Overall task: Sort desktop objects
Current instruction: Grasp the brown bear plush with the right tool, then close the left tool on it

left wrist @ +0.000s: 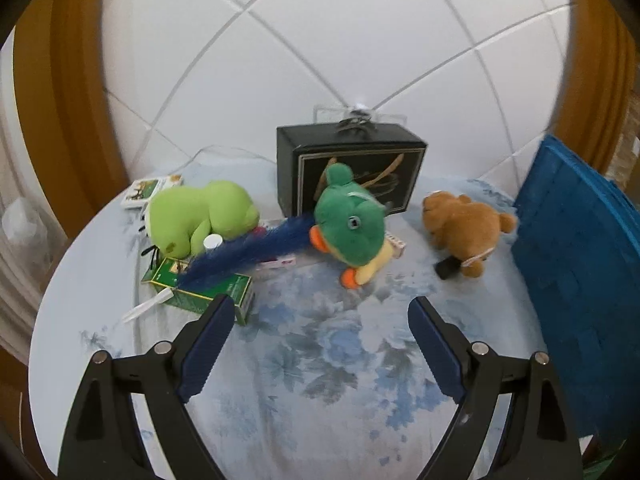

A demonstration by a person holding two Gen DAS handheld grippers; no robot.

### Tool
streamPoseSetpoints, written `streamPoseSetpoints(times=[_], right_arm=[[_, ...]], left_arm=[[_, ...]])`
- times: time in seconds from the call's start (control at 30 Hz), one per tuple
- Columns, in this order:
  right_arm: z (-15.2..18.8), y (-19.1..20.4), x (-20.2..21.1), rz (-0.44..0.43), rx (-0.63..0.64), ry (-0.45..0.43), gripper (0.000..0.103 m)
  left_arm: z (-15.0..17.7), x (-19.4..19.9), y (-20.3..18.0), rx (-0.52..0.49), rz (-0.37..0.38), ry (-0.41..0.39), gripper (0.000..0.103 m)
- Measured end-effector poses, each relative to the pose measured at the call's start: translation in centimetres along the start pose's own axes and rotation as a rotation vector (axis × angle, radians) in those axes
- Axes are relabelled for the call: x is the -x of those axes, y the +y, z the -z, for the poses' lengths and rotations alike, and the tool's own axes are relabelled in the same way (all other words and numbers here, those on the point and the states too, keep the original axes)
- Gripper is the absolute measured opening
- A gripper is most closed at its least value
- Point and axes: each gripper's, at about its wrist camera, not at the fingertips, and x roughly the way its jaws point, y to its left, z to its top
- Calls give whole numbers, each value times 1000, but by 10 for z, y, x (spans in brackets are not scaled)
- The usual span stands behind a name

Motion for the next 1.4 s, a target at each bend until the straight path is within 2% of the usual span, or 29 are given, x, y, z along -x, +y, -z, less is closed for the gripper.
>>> streamPoseSetpoints(times=[0.2, 0.3, 0.4, 0.47, 0.5, 0.53, 0.67, 0.77, 0.8, 0.83, 0.9, 0.97, 1.03, 1.13, 1.2, 1.3, 1.4], right_arm=[[-3, -7, -72, 36, -41, 84, 103], [-8, -16, -123, 43, -91, 145, 103], [-17, -18, -181, 42, -88, 221, 103], [-28, -15, -216, 85, -50, 234, 93], [-33, -13, -230, 107, -29, 235, 72], [-42, -14, -255, 122, -18, 247, 60], [-61, -33, -329, 181, -47, 317, 60], [-63, -51, -370, 234, -71, 369, 60], [-59, -54, -380, 217, -83, 415, 60], [-51, -55, -386, 154, -102, 466, 60], [-37, -46, -368, -4, -159, 476, 60], [-18, -22, -344, -130, -155, 487, 64], [6, 21, -308, -145, -18, 485, 67], [43, 57, -274, -271, 42, 535, 66], [69, 73, -251, -271, 115, 557, 66], [99, 76, -227, -269, 148, 588, 71], [117, 65, -214, -239, 104, 609, 73]], left_arm=[[-14, -51, -11, -31, 41, 56, 89], [-21, -83, -27, -63, 75, 94, 89], [-28, -121, -45, -96, 102, 141, 89], [-33, -146, -56, -122, 119, 167, 89], [-35, -156, -60, -131, 124, 176, 89], [-37, -165, -64, -138, 129, 183, 89], [-43, -188, -68, -143, 142, 191, 89], [-45, -194, -66, -137, 141, 190, 89], [-45, -193, -64, -127, 146, 193, 89], [-43, -191, -61, -122, 146, 194, 89], [-41, -184, -57, -117, 132, 186, 89], [-38, -172, -50, -113, 117, 176, 89], [-35, -156, -42, -104, 103, 162, 89], [-29, -128, -30, -94, 94, 139, 89], [-25, -116, -27, -104, 96, 135, 89], [-16, -107, -29, -135, 101, 147, 89], [-7, -110, -31, -152, 109, 184, 89]])
